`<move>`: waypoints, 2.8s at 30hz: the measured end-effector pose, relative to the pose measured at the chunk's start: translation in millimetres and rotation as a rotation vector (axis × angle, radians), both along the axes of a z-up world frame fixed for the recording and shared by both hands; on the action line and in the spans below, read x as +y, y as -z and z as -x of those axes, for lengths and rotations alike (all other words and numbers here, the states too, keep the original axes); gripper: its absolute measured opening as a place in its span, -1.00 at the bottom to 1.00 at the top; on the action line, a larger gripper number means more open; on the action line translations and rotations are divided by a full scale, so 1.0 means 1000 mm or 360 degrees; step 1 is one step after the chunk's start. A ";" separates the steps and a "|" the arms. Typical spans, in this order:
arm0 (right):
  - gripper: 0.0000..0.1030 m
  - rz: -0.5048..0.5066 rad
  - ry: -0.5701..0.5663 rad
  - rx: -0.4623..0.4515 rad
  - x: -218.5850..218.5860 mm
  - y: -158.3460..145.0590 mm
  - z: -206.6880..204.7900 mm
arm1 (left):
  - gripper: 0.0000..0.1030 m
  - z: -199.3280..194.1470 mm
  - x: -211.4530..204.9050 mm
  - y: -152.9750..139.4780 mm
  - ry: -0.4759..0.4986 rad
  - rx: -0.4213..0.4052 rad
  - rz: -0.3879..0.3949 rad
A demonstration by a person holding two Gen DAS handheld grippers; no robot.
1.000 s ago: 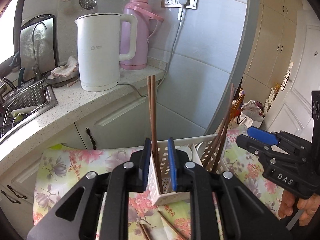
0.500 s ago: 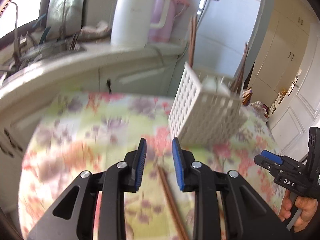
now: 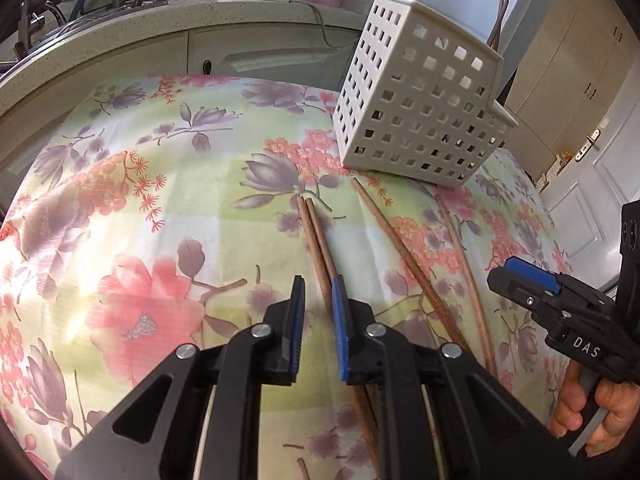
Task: Organize utensils
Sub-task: 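Lower the left tool onto a brown chopstick while the right tool grasps another chopstick, then lift both chopsticks upright and carry them above the basket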
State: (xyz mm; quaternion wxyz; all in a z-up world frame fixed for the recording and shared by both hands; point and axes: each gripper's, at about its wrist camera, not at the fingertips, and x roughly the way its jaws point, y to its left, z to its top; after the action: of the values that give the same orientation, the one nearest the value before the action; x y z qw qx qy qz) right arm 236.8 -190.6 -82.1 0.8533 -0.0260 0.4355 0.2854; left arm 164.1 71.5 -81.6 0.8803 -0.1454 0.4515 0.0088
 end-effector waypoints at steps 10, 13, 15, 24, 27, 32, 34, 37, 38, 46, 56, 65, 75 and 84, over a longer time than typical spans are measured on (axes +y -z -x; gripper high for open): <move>-0.07 0.0009 -0.0021 0.0015 0.001 0.005 -0.003 | -0.75 -0.008 -0.010 0.004 0.0010 0.0046 -0.0106; -0.07 0.0024 -0.0023 0.0018 0.004 0.006 -0.004 | -0.83 -0.013 -0.017 0.005 0.0036 0.0051 -0.0231; -0.07 0.0028 -0.0027 0.0021 0.005 0.007 -0.004 | -0.83 -0.016 -0.018 0.005 0.0060 0.0052 -0.0273; -0.33 0.0092 -0.0034 0.0041 0.017 0.011 -0.006 | -0.82 -0.028 0.002 0.004 0.0077 0.0085 -0.0384; -0.41 0.0121 -0.0033 0.0034 0.020 0.012 -0.007 | -0.80 -0.025 0.002 0.004 0.0061 0.0089 -0.0406; -0.65 0.0199 -0.0026 -0.0015 0.029 0.012 -0.006 | -0.82 -0.025 -0.003 0.006 0.0057 0.0079 -0.0461; -0.79 0.0215 -0.0017 -0.0036 0.031 0.013 -0.005 | -0.84 -0.025 -0.002 0.006 0.0055 0.0077 -0.0444; -0.86 0.0181 0.0000 -0.0021 0.027 0.013 -0.005 | -0.86 -0.023 0.002 0.005 0.0047 0.0067 -0.0386; -0.86 0.0178 0.0005 -0.0022 0.026 0.013 -0.005 | -0.87 -0.023 0.003 0.003 0.0042 0.0060 -0.0374; -0.86 0.0097 0.0036 -0.0096 0.006 -0.011 0.003 | -0.87 -0.005 0.010 -0.027 0.0004 -0.0073 -0.0308; -0.86 -0.0040 0.0090 -0.0285 -0.028 -0.070 0.019 | -0.88 0.020 0.013 -0.090 -0.0020 -0.0317 -0.0235; -0.86 -0.0095 0.0160 -0.0433 -0.053 -0.109 0.022 | -0.88 0.031 0.011 -0.132 -0.0020 -0.0467 -0.0262; -0.86 -0.0119 0.0150 -0.0480 -0.057 -0.128 0.013 | -0.88 0.021 0.007 -0.170 -0.0001 -0.0581 -0.0322; -0.86 -0.0147 0.0109 -0.0583 -0.052 -0.170 -0.005 | -0.88 0.000 0.005 -0.218 0.0043 -0.0708 -0.0348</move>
State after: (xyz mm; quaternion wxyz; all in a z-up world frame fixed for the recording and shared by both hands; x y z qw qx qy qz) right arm 242.3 -242.3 87.8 0.9279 -0.0236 0.2599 0.2664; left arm 164.0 76.9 136.0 0.9685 -0.0415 0.2450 0.0137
